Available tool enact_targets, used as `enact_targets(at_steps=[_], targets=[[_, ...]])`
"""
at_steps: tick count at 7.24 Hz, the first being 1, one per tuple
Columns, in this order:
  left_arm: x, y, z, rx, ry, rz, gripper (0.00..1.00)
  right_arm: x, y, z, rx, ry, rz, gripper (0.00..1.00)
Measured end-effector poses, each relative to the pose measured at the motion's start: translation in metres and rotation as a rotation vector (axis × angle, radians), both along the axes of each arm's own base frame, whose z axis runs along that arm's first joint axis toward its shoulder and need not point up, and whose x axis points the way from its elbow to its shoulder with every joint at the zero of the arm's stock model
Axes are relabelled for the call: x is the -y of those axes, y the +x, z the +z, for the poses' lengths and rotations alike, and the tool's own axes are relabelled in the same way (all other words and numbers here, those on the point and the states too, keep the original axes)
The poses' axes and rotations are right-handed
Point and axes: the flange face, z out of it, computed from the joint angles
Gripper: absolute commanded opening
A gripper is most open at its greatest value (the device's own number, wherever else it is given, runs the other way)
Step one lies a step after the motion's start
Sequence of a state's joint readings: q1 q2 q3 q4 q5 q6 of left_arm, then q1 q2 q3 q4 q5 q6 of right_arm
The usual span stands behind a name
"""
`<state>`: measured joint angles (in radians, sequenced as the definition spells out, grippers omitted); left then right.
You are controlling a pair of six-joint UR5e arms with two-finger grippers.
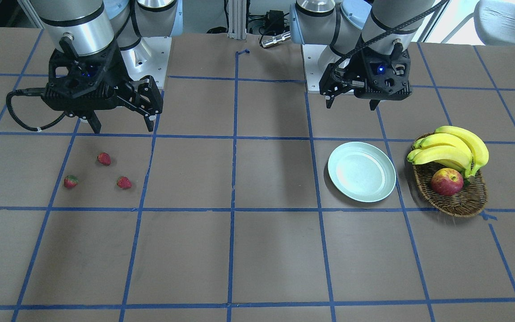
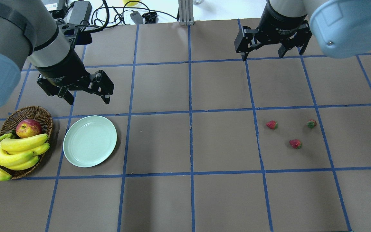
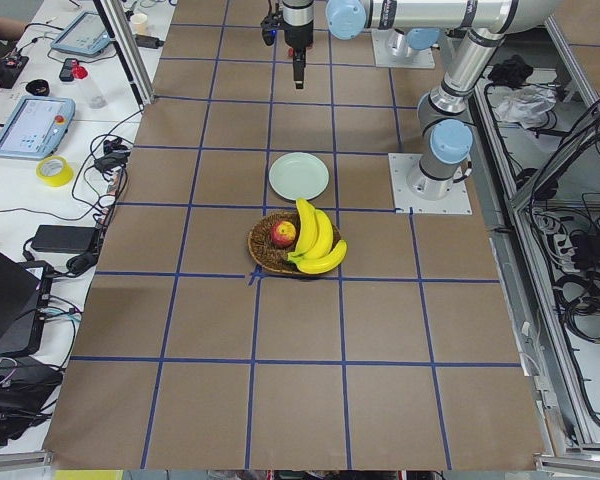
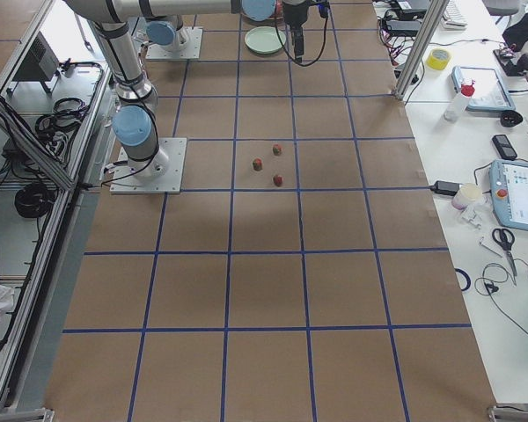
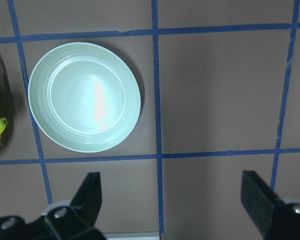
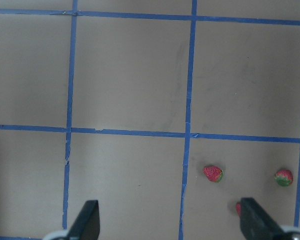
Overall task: Collect all strawberries into plate
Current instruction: 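Move the right gripper toward the three strawberries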
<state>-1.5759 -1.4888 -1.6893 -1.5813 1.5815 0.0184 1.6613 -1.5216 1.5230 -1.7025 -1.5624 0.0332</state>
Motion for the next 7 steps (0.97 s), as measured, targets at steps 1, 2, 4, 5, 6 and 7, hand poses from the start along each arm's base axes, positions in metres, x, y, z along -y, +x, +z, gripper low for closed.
enact_targets(at_steps=[1,2,4,5,6,7], targets=[[0.0000,0.0007,0.0002,0.001,0.000,0.001,1.00,-0.0007,-0.0001,0.0001,-0.001,0.002,0.001,1.00],[0.0000,0.0011,-0.0004,0.000,0.000,0.003,1.00,-0.0019,-0.0002,-0.0001,-0.002,0.010,0.001,1.00],[-0.0001,0.0016,-0.0016,-0.003,0.002,0.007,1.00,-0.0041,-0.0001,-0.0004,-0.003,0.025,0.002,1.00],[-0.0003,0.0014,-0.0022,-0.002,0.003,0.007,1.00,-0.0048,-0.0002,-0.0007,-0.004,0.031,0.001,1.00],[-0.0006,0.0010,-0.0028,-0.001,0.004,0.005,1.00,-0.0050,-0.0005,-0.0009,-0.005,0.035,0.001,1.00],[-0.0007,0.0004,-0.0032,0.000,0.004,0.003,1.00,-0.0052,-0.0005,-0.0010,-0.005,0.036,0.001,1.00]])
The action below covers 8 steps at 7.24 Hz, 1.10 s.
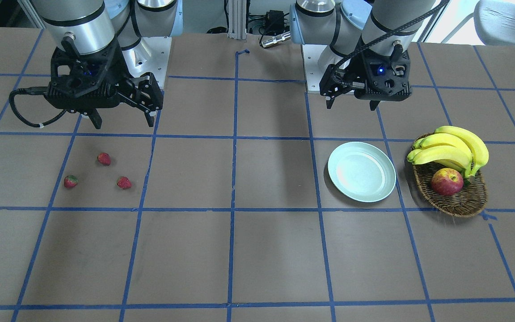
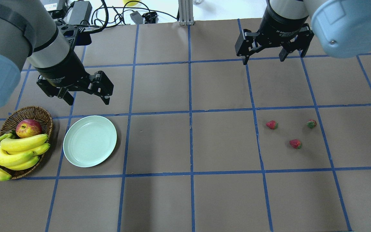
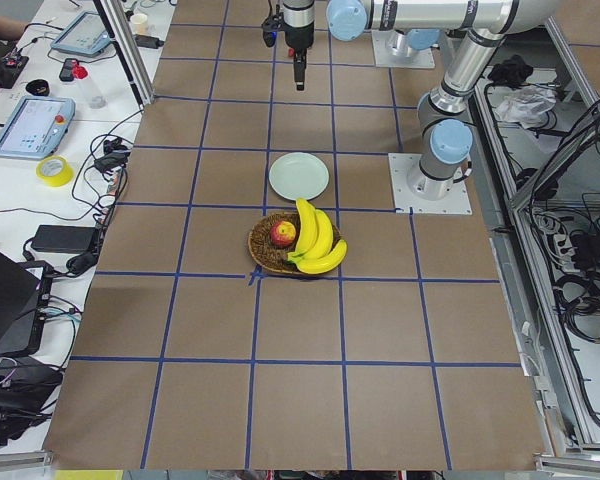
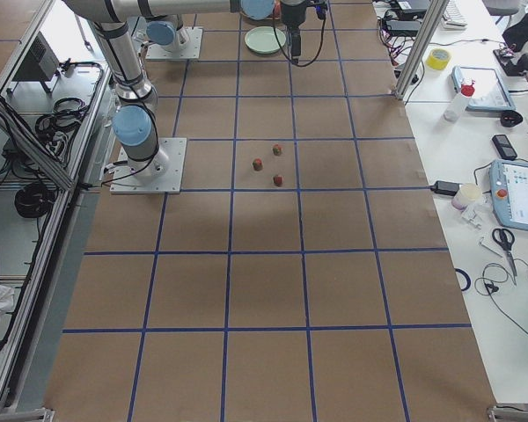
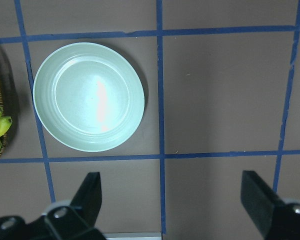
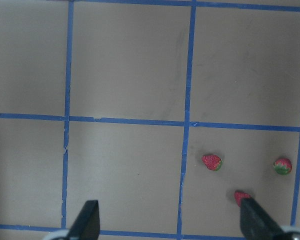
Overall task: Collect all strawberries into plate
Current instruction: 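Move the right gripper toward the three strawberries, then lower the right gripper and grasp the nearest red strawberry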
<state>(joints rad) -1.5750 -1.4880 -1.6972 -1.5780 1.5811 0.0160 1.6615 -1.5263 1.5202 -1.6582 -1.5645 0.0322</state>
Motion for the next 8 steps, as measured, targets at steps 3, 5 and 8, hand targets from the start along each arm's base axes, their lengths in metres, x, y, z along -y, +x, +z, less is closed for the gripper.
enact_targets(at_steps=[3,5,8], targets=[[0.000,0.000,0.000,0.001,-0.001,-0.002,1.00,0.002,-0.003,-0.001,0.002,0.006,-0.006,1.00],[0.000,-0.001,0.000,0.002,0.000,-0.003,1.00,0.008,-0.027,-0.003,0.001,0.031,-0.045,1.00],[0.000,-0.001,-0.001,0.002,0.000,-0.004,1.00,0.010,-0.077,-0.041,0.001,0.168,-0.053,1.00]])
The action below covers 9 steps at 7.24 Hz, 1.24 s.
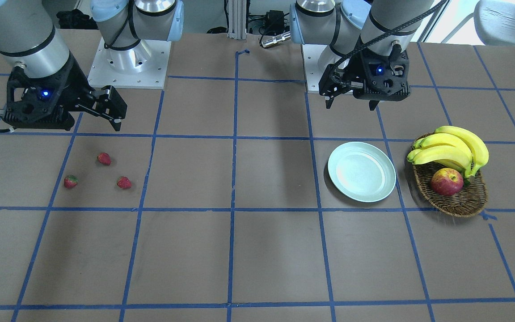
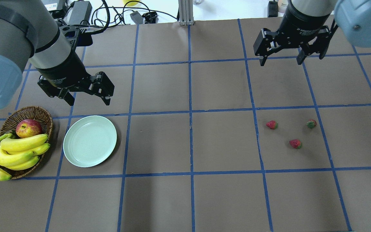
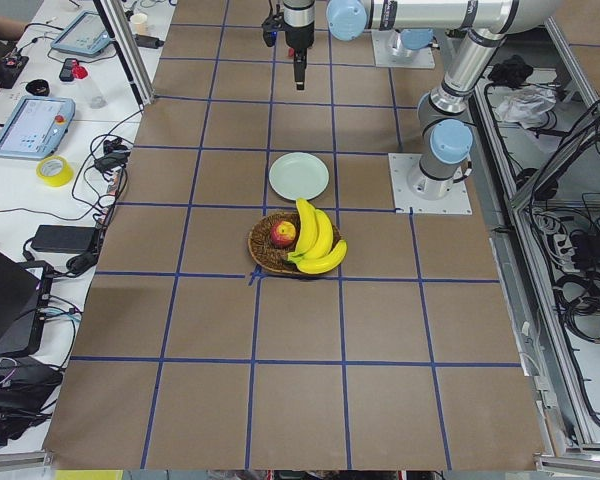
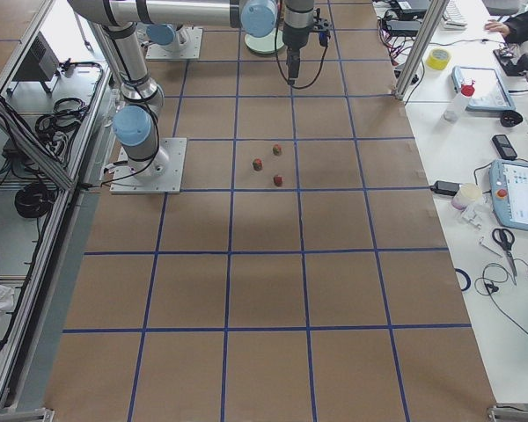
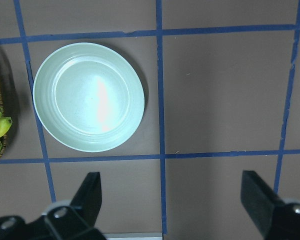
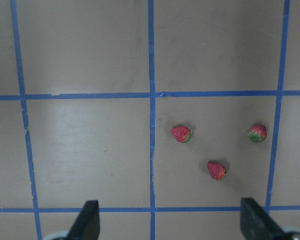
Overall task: Collect all strawberries into plate
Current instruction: 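Lower the right gripper and grasp the nearest red strawberry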
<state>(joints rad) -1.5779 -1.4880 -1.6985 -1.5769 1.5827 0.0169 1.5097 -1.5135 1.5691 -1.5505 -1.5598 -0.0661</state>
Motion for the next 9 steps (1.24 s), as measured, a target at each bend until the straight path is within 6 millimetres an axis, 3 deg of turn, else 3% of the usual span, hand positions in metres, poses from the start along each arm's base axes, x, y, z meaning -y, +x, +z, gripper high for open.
enact_targets(at_steps=[2,4,6,8,9], targets=[[0.000,0.000,-0.001,0.001,0.003,-0.001,1.00,-0.008,-0.021,-0.066,0.013,0.047,0.043,1.00],[0.000,0.000,-0.001,0.003,0.006,-0.001,1.00,-0.022,-0.027,-0.137,0.006,-0.001,0.049,1.00],[0.000,0.000,-0.002,0.002,0.007,-0.001,1.00,-0.022,-0.034,-0.203,-0.019,-0.035,0.042,1.00],[0.001,0.000,-0.004,-0.001,0.008,0.001,1.00,-0.024,-0.037,-0.251,-0.044,-0.028,0.040,1.00],[0.001,0.000,-0.005,-0.002,0.009,0.002,1.00,-0.027,-0.036,-0.265,-0.044,-0.022,0.039,1.00]])
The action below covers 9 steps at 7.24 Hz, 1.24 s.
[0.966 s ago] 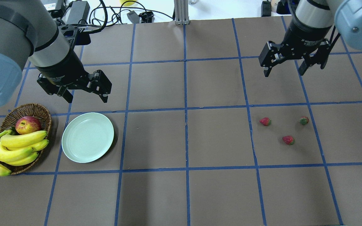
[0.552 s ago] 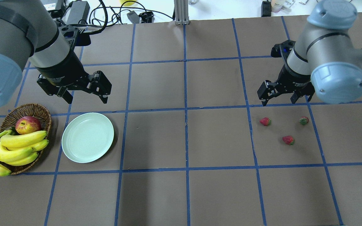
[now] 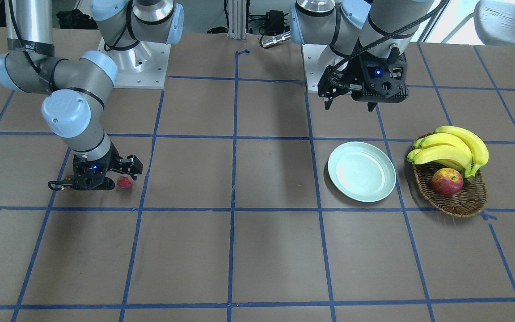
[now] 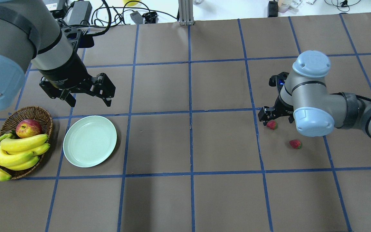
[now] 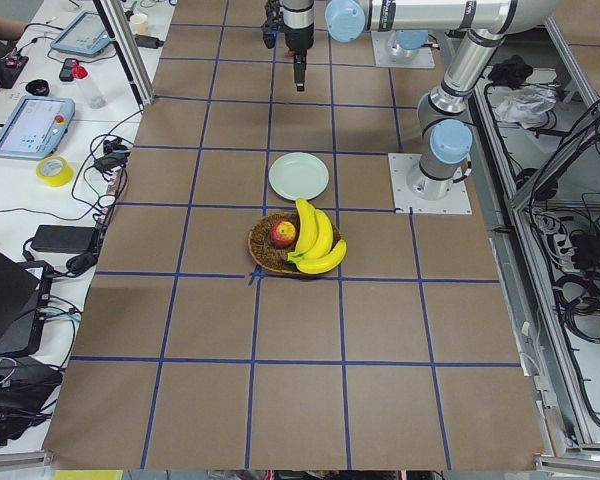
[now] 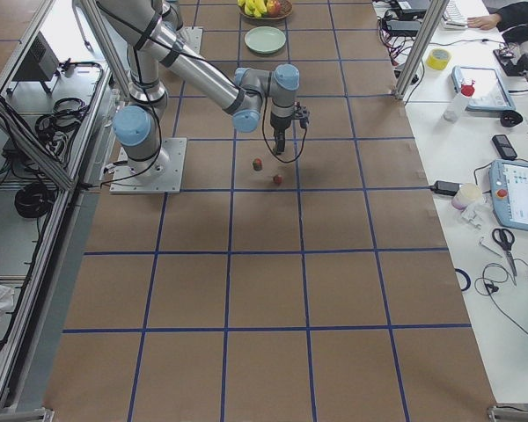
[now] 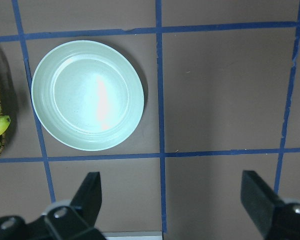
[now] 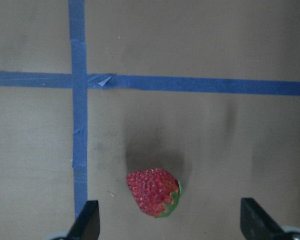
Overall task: Collect all strawberries into plate
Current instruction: 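Lower the right gripper and grasp the nearest red strawberry, then carry the strawberry toward the plate and release it mid-table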
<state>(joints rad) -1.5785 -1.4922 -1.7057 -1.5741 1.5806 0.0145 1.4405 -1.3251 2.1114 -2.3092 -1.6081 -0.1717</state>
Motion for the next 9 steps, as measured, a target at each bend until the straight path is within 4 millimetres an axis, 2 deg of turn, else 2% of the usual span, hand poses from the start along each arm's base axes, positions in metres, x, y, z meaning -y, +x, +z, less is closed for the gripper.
enact_targets(at_steps=[2,3,4,5,6,8,9], targets=[[0.000,0.000,-0.001,0.001,0.001,0.001,1.00,-0.001,0.000,-0.012,0.001,0.004,-0.002,0.99],[0.000,0.000,-0.001,0.002,0.000,0.001,1.00,0.000,0.000,-0.016,0.004,0.001,-0.003,0.93],[0.000,0.000,-0.001,0.002,0.001,0.001,1.00,0.001,0.001,-0.020,0.012,-0.004,-0.004,0.83],[0.000,0.000,-0.001,0.002,0.002,0.001,1.00,0.001,0.002,-0.023,0.022,-0.004,-0.005,0.46],[0.000,0.000,-0.002,0.003,0.003,0.001,1.00,0.001,0.003,-0.025,0.027,-0.003,-0.005,0.24],[0.000,0.000,-0.002,0.003,0.004,0.001,1.00,0.001,0.003,-0.025,0.028,-0.007,-0.002,0.16],[-0.001,0.000,-0.002,0.004,0.005,0.000,1.00,0.003,0.003,-0.024,0.028,-0.009,-0.001,0.16]])
